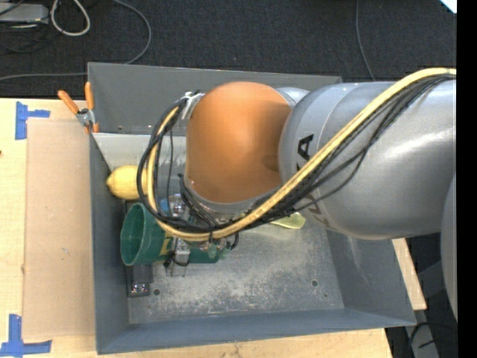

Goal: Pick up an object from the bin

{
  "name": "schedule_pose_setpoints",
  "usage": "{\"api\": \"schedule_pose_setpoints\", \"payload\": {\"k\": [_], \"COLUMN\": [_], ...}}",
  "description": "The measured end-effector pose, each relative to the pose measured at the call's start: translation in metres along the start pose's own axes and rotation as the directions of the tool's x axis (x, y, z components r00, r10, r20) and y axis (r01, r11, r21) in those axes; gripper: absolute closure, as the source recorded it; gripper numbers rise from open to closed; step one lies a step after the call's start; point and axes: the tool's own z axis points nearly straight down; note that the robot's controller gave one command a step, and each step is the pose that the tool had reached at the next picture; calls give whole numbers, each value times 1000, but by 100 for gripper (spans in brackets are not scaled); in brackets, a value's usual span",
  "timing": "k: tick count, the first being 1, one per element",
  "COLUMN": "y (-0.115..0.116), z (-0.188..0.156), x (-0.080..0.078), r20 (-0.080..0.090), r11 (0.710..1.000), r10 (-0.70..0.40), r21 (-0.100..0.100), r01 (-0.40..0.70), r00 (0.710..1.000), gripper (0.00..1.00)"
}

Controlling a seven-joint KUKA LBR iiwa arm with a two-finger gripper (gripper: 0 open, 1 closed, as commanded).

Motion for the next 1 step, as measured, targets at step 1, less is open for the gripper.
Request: {"api": "schedule_pose_setpoints", "payload": {"k": [1], "y": [-1], "z": [-2], "x": [3], "r20": [-12], "r11": [1000], "r10": [-10], "r21": [6], "r01": [10], "r00": [1000], "gripper": [100]}}
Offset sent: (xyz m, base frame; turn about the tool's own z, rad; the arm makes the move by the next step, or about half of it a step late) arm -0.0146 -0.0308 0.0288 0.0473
